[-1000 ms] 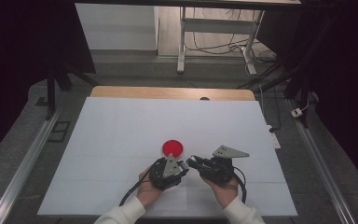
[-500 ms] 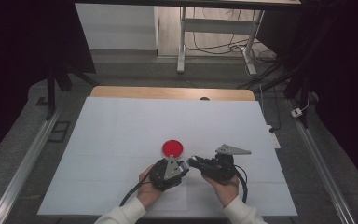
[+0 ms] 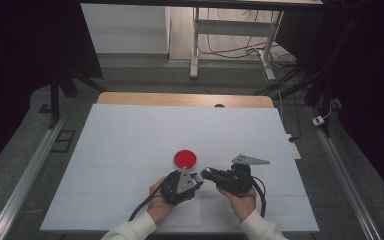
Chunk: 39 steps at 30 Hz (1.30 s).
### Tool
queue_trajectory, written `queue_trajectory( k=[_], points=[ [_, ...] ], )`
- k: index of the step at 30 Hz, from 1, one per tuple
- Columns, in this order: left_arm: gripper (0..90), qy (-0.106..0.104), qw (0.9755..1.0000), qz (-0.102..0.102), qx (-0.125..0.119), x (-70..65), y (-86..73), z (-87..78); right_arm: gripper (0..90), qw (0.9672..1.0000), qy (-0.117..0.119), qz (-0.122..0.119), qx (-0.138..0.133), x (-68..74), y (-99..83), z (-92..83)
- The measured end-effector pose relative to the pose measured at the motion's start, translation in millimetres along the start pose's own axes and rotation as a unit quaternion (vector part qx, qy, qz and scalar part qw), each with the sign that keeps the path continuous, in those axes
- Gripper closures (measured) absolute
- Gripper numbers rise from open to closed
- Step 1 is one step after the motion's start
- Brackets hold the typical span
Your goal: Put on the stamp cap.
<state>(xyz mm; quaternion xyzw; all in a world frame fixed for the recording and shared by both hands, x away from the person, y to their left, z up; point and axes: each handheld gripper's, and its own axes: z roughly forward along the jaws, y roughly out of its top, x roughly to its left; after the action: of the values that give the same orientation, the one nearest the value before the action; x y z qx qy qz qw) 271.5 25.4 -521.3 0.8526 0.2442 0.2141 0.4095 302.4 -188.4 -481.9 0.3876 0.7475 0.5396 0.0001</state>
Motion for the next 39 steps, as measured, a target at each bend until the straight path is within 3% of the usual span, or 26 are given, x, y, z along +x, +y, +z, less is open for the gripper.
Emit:
queue_trajectory(
  k=[5, 12, 21, 33, 39],
  points=[
    [65.5, 0.005, 0.9999, 0.006, 0.007, -1.0, 0.2, 0.4, 75.3, 0.9999, -0.007, -0.008, 0.010, 1.8, 0.4, 1.0],
    [65.7, 0.012, 0.9996, 0.020, 0.018, -3.3, 1.4, 0.7, 75.4, 0.9998, -0.003, -0.001, 0.021, 0.0, -0.4, 3.6],
    [65.7, 0.015, 0.9995, 0.026, 0.008, -4.1, 2.4, -1.7, 75.4, 0.9997, 0.001, -0.002, 0.026, 1.2, -0.4, 4.5],
    [63.5, -0.008, 0.9999, 0.000, 0.013, 1.2, 0.3, 0.5, 75.3, 0.9996, 0.002, -0.021, 0.019, 0.6, -0.6, 3.4],
    [51.9, -0.020, 0.9992, -0.024, 0.023, 6.3, -1.4, -1.1, 75.2, 0.9994, 0.001, -0.035, 0.006, 1.4, 1.2, 0.5]
  ],
)
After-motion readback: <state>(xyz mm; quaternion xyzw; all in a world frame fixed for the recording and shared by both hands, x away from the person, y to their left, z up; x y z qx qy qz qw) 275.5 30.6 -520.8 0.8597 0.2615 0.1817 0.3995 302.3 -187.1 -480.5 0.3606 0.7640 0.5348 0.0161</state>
